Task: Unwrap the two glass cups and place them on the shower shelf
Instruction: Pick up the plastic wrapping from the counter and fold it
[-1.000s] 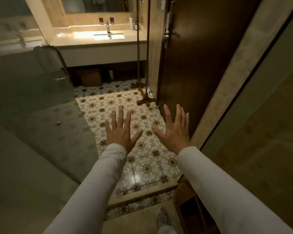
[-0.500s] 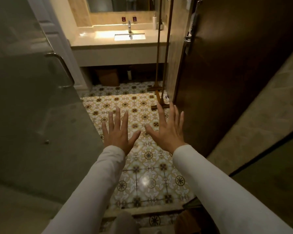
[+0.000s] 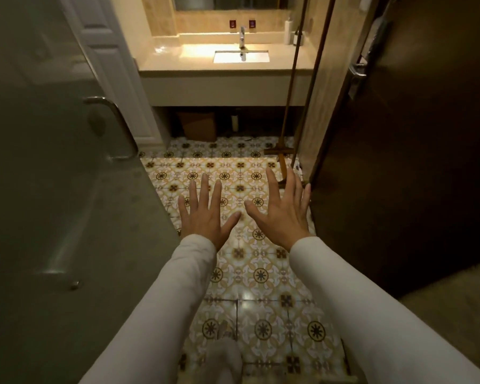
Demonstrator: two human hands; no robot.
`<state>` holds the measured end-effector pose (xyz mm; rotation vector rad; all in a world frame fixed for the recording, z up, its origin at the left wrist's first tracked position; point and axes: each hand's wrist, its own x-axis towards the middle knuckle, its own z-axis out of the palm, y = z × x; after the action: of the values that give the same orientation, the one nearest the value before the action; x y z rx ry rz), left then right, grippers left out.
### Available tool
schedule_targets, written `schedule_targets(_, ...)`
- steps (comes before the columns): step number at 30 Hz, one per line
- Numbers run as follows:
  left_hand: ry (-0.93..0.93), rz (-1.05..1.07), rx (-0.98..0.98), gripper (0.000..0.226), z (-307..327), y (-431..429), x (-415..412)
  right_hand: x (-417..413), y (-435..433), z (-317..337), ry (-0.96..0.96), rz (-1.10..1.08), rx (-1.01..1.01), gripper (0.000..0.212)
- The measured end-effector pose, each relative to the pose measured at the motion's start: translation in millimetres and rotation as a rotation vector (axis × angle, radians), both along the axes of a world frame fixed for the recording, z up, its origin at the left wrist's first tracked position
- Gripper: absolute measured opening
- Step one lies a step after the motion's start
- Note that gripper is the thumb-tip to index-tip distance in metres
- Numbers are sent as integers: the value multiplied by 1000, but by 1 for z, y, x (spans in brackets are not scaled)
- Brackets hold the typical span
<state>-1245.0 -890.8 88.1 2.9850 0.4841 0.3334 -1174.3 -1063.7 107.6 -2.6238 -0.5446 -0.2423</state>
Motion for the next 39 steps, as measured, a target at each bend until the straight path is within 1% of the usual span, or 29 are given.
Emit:
schedule_targets(4,-22,6,-3,87,2,51,68,69,54,4,-4,3,-29,86)
schedule_targets(8,-14,10,2,87,18,104,130,132,111,17,17,12,-45,86)
schedule_targets(11,8,10,3,86,28,130,161,161,134,26,-24,17,-26,85)
schedule_targets(15,1,26,12,85,40,164,208,204,161,34,-7,-11,-7,86)
schedule_targets(20,-55,35,27,87,41,187,272,272,182,31,-2,3,-31,87)
schedule_targets(23,-27,45,56,87,34,200,320,324,195,25,-33,16,-58,87)
schedule_targets(27,-38,69,73,88,24,216,394,403,210,18,-62,54,-73,88)
schedule_targets(33,-23,97,82,87,18,238,500,524,236,12,-41,91,-97,88)
schedule_targets(39,-9,174,92,86,13,280,573,614,281,9,-54,155,-120,87)
